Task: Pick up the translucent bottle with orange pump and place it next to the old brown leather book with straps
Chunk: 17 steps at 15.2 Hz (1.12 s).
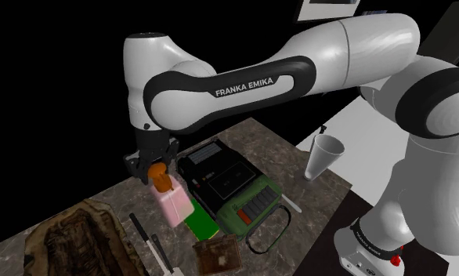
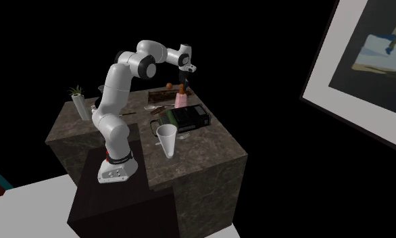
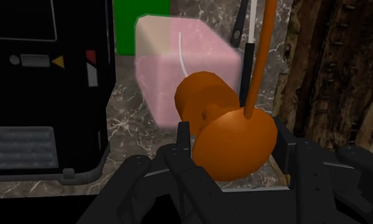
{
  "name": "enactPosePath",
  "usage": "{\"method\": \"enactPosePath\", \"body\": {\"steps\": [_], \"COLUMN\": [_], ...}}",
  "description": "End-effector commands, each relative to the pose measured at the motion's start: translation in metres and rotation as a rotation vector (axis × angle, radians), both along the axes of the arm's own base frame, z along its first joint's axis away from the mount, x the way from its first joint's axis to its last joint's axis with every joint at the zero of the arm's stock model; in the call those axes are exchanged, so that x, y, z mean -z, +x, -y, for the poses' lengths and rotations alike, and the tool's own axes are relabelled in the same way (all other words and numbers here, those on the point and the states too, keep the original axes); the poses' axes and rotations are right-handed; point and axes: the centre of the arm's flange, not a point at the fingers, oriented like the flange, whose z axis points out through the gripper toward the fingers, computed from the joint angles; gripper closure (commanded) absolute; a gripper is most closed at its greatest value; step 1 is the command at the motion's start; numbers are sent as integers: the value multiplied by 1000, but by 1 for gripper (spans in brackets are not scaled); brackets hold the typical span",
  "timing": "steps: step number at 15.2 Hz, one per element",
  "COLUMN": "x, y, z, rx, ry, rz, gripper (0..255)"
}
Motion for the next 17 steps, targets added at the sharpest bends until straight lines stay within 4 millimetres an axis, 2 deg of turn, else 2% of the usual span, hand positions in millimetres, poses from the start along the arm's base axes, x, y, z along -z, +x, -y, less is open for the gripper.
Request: {"method": "enactPosePath", "body": {"steps": [1,2,7,11,17], "x": [2,2,2,-47,-47], "y": [0,0,0,4,4], "z": [0,0,0,6,6], "rx": [0,0,0,0,0], "ry": [-3,-3,-3,-3,-3], "rz": [-3,-3,-3,-3,-3], "gripper": [255,0,0,0,0]}}
